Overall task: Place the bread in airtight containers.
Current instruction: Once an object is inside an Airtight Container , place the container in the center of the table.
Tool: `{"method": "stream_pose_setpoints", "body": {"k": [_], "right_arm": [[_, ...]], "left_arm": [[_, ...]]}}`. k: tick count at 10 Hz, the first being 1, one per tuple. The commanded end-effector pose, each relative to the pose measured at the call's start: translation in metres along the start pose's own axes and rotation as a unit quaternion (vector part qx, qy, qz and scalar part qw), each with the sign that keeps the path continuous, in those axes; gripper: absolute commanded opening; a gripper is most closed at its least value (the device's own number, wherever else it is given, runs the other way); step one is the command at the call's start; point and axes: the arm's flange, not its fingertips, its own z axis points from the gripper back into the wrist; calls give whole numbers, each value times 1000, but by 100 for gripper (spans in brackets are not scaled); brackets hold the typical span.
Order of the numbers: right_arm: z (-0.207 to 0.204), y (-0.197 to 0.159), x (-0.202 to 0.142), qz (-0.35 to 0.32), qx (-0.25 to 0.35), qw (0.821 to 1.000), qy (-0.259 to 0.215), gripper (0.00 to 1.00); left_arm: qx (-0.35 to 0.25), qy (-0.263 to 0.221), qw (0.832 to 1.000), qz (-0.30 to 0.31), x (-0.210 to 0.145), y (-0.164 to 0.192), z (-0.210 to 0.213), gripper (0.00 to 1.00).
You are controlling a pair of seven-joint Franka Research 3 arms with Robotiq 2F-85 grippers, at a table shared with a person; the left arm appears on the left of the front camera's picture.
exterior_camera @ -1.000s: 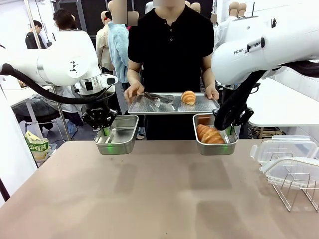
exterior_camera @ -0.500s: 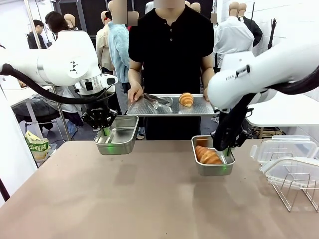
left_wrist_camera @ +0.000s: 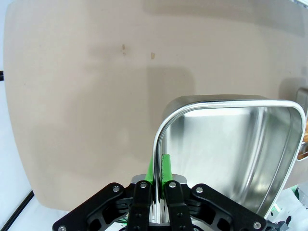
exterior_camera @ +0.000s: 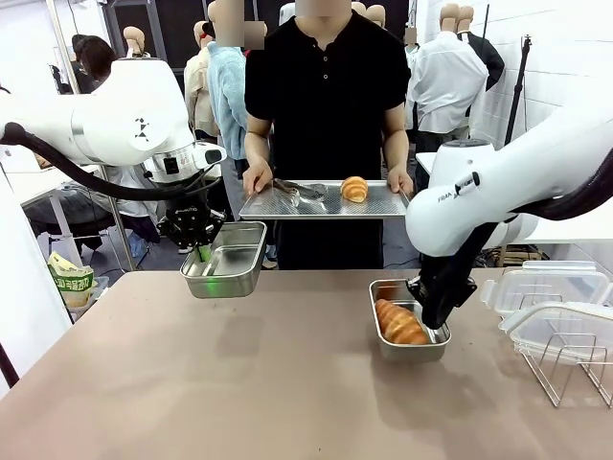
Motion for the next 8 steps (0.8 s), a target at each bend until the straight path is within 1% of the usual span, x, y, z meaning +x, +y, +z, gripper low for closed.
{"method": "stream_pose_setpoints", "body": {"k": [1, 3, 8], "right_arm": [[-8, -8, -5, 11, 8, 1000, -13, 0], [-21, -11, -7, 11, 3, 1000, 8, 0], [-25, -9, -4, 14, -6, 1000, 21, 0]], "left_arm": [[-1, -3, 1000, 2, 0, 1, 3, 0], [-1, -3, 1000, 2, 0, 1, 3, 0], [-1, -3, 1000, 2, 0, 1, 3, 0]]}}
